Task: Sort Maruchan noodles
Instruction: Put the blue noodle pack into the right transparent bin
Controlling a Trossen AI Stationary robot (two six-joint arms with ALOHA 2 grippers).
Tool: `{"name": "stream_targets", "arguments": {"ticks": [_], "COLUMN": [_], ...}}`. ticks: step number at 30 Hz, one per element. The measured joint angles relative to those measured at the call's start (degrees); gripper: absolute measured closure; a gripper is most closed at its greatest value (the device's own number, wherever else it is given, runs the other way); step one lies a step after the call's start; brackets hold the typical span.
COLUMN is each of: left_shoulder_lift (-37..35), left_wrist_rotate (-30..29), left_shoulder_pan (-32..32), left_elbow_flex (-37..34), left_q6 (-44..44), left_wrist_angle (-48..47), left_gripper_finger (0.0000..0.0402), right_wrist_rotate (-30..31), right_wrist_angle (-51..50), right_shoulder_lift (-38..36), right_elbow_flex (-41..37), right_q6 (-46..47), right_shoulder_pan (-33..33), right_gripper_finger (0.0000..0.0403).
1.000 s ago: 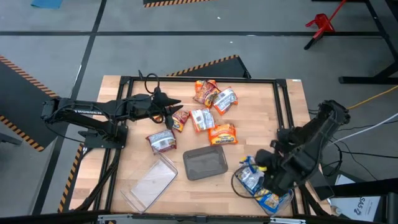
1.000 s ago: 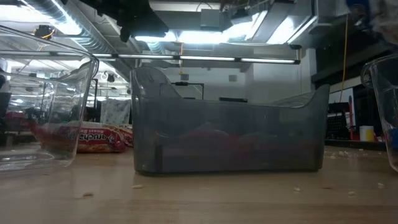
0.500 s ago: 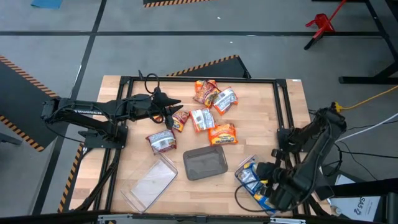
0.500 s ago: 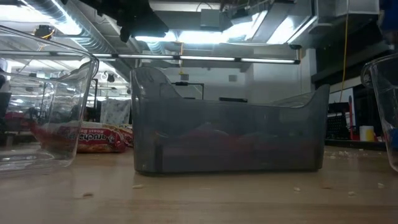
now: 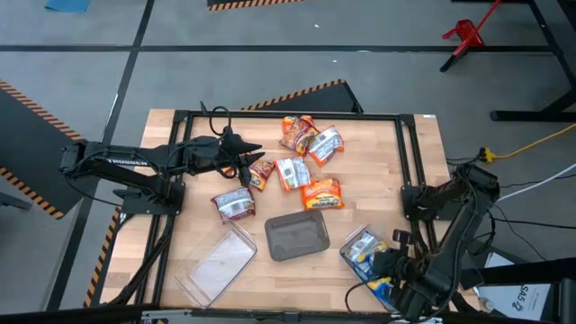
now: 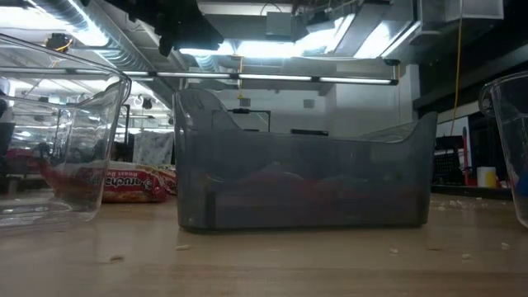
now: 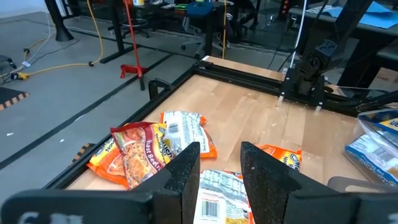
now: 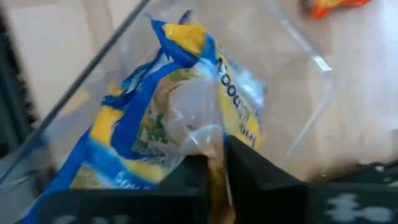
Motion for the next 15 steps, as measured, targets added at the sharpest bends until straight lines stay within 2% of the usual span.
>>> {"name": "stream_targets", "arguments": {"ticks": [9,12,15], "left_shoulder_lift": [0.0,0.0,0.0], "left_wrist_rotate": [0.0,0.0,0.0], "left_shoulder_pan": [0.0,0.0,0.0], "left_elbow_flex": [0.0,0.0,0.0], "left_q6": [0.0,0.0,0.0], "left_wrist_angle": [-0.4,-1.0,-1.1], "left_gripper_finger": [0.0292,0.0292,0.0292], "right_wrist_rotate": [-9.8,-14.4,-19.7], "right_wrist_angle": [7.6,12.8,16.5], "right_shoulder_lift": [0.0,-0.2,-1.1], "right_elbow_flex": [0.0,0.0,0.0], "right_q6": [0.1,2.9,6.4], "right_shoulder_pan": [-0.1,-0.1,-0.1], "right_gripper_finger": [0.021,0.0187,0.0182]}}
